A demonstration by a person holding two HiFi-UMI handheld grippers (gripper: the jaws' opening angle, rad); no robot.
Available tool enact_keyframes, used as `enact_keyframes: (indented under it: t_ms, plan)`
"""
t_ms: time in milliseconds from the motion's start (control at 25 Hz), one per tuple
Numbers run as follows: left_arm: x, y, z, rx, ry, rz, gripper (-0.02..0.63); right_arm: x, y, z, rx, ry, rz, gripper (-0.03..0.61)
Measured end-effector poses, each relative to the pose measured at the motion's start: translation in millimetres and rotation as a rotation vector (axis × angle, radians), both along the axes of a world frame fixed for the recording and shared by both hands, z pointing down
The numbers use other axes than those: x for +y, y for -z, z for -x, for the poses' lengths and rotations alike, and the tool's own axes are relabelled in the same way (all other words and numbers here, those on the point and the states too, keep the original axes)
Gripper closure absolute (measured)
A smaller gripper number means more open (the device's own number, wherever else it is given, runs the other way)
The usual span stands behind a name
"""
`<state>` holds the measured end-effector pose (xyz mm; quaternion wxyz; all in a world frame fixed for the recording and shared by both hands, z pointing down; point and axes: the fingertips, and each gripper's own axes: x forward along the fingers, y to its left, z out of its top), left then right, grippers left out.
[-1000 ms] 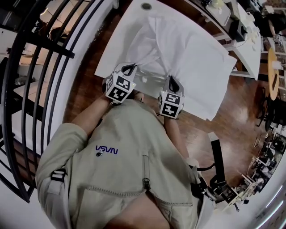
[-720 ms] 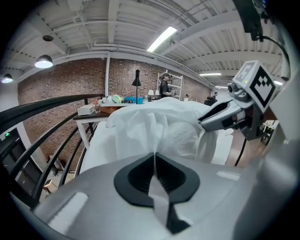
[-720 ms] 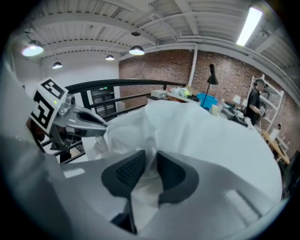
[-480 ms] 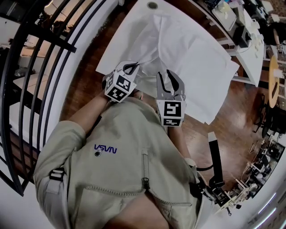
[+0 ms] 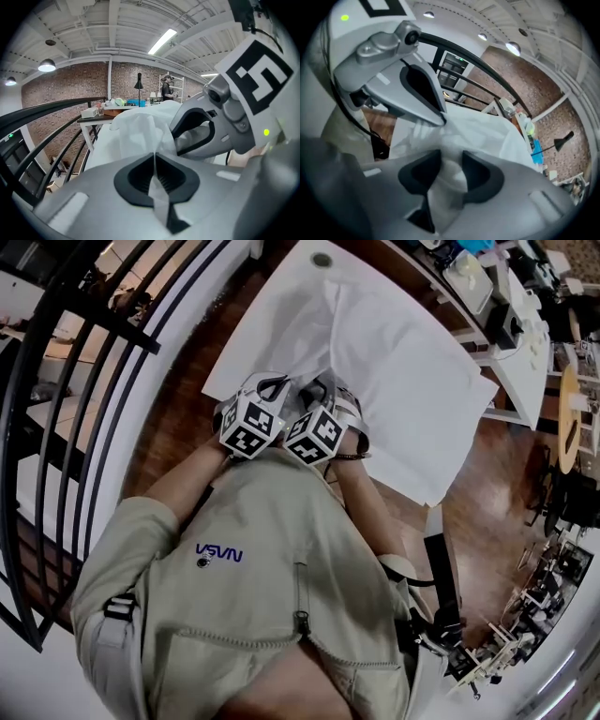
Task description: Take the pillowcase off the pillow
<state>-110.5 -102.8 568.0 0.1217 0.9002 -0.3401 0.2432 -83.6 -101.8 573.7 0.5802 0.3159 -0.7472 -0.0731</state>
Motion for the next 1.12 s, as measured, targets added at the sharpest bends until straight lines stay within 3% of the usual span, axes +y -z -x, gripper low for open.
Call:
enact_keyframes:
  t_ms: [80, 160, 400, 600, 760, 840, 960, 1120]
  plan:
    - [-2.0, -1.4, 3.9, -0.007, 0.012, -0.003, 0.606, -3.4, 5.9, -2.2, -0.011, -0.015, -0.033, 0.51]
    - [-3.5, -2.9, 6.3, -0.017, 0.018, -0.009, 0.606, -4.3, 19.3, -4.5, -0.075, -0.048, -0.054, 0.555]
    - [-9.7, -5.4, -0.3, -0.035, 0.015, -0.049, 0.606, -7.3, 76.0, -18.7, -0.299, -0.187, -0.145, 0.565]
    - [-18.9, -30.3, 13.9, -0.065, 0.06, -0.004, 0.606, -15.9, 129.4, -60.6, -0.492, -0.346, -0.269, 0.568]
    - [-22.2, -36.2, 3.3, -0.07, 0.054, -0.003, 0.606, -10.0, 155.3, -70.0, -0.591, -0.346, -0.31, 0.568]
    - [-24.5, -38.6, -8.6, -0.065, 0.034, 0.002, 0.606, -3.7, 152.9, -59.5, -0.61, -0.294, -0.286, 0.568]
    - [-30.3, -36.5, -18.6, -0.046, 0.011, 0.0, 0.605, 6.4, 125.2, -38.4, -0.589, -0.207, -0.167, 0.566]
    - [-34.4, -21.0, -2.4, -0.011, 0.053, -0.002, 0.587, 14.6, 81.7, -18.3, -0.558, -0.168, -0.046, 0.561]
